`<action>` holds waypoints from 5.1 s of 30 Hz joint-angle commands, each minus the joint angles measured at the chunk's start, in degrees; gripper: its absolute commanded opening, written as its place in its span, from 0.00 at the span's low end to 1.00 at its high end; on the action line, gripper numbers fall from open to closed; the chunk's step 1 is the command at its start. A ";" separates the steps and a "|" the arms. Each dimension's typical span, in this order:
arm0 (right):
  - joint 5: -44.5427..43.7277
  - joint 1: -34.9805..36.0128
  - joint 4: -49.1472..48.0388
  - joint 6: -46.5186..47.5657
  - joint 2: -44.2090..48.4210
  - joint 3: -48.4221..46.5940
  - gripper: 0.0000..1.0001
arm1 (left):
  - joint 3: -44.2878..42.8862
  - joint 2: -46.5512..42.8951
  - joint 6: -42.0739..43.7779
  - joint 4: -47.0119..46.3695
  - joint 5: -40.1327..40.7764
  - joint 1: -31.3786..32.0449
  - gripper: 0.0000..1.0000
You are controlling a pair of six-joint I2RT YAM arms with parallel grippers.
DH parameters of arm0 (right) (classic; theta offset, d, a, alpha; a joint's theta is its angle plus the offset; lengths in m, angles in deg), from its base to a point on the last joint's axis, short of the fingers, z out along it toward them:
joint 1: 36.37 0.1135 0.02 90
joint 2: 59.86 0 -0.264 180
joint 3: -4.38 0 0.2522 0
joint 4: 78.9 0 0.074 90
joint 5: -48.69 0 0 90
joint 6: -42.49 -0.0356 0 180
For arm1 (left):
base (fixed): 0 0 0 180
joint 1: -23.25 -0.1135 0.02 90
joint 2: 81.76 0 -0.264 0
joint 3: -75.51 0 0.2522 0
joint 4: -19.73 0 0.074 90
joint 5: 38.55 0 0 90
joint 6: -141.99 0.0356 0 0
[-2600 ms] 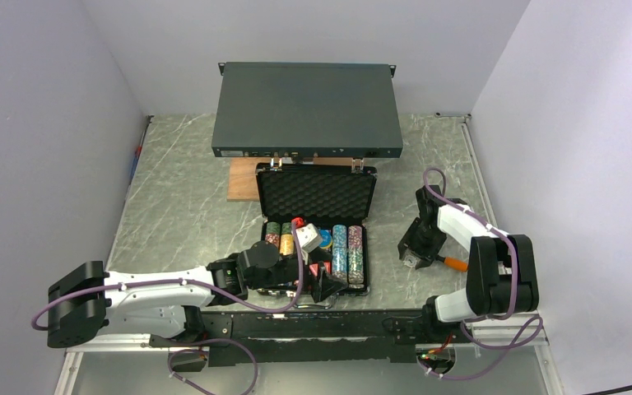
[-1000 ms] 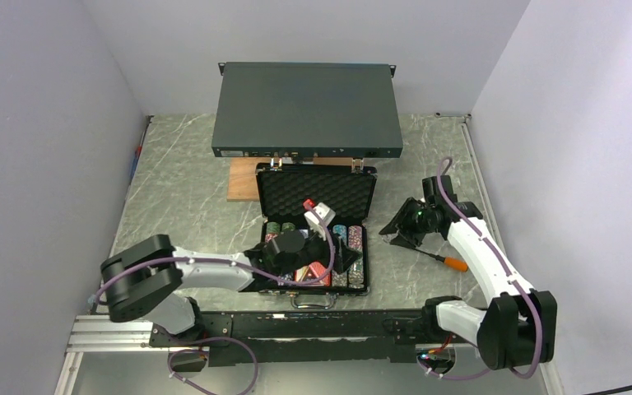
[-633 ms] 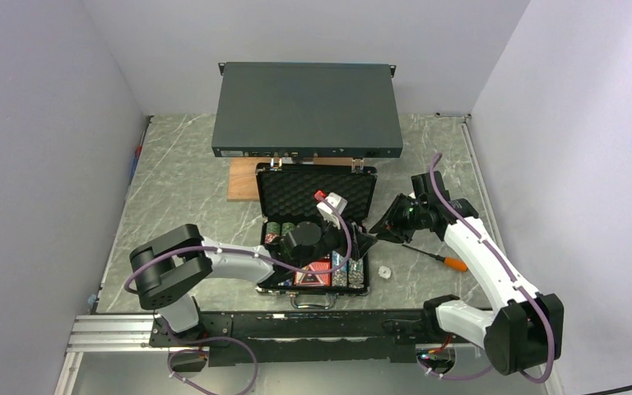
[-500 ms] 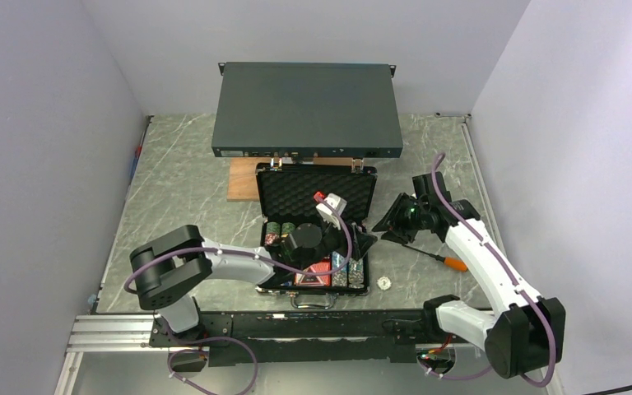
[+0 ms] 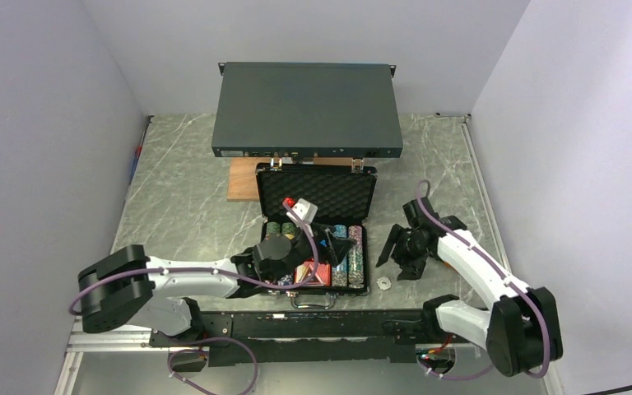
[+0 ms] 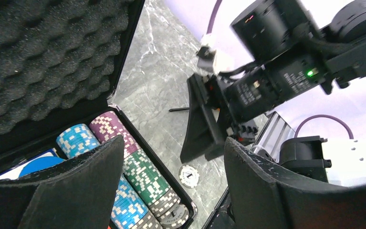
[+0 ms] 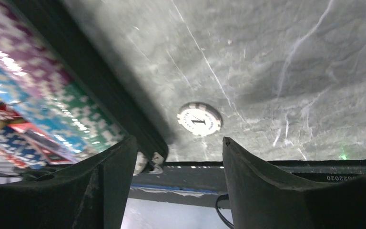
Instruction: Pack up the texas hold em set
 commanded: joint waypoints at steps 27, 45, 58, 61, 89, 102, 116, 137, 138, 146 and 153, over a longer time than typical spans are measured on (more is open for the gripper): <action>-9.79 11.80 -4.03 -9.01 -15.61 1.09 0.53 | 7.91 -11.71 0.40 -1.84 0.29 0.24 0.81; -12.58 11.73 -5.04 -5.97 -22.27 -1.49 0.32 | 7.73 -11.88 -0.53 -1.23 0.46 0.24 0.80; -7.96 10.67 0.73 -5.53 -12.29 -5.23 0.14 | 6.64 -8.73 -0.59 -2.63 1.85 0.11 0.81; -7.06 10.08 2.55 -5.04 -10.56 -7.79 0.13 | 5.96 -6.40 -1.29 -4.17 2.19 0.02 0.81; 2.28 -2.27 -7.33 5.21 -10.04 -5.25 0.63 | 3.38 5.95 -7.48 -15.43 -2.44 -1.60 0.76; -2.23 1.66 -7.30 -1.67 -24.42 -9.55 0.71 | 7.41 -2.31 -4.82 -12.47 -1.16 -1.56 0.77; -7.56 6.73 1.83 -12.36 -36.19 -15.86 0.63 | 11.17 -7.85 -3.03 -13.39 -0.75 -1.60 0.79; -9.55 6.56 -1.53 -18.05 -35.80 -8.91 0.52 | 13.51 -12.91 -1.97 -11.96 0.22 -1.69 0.80; -10.11 6.20 -1.76 -17.50 -35.77 -8.88 0.52 | 13.51 -12.71 -2.07 -12.06 0.07 -1.70 0.80; -11.90 3.85 -4.52 -12.94 -34.63 -7.75 0.47 | 13.26 -11.89 -2.33 -12.29 -0.08 -1.68 0.80; -12.97 3.81 -5.93 -9.22 -36.82 -8.52 0.44 | 12.95 -10.91 -2.91 -12.66 -0.67 -1.67 0.80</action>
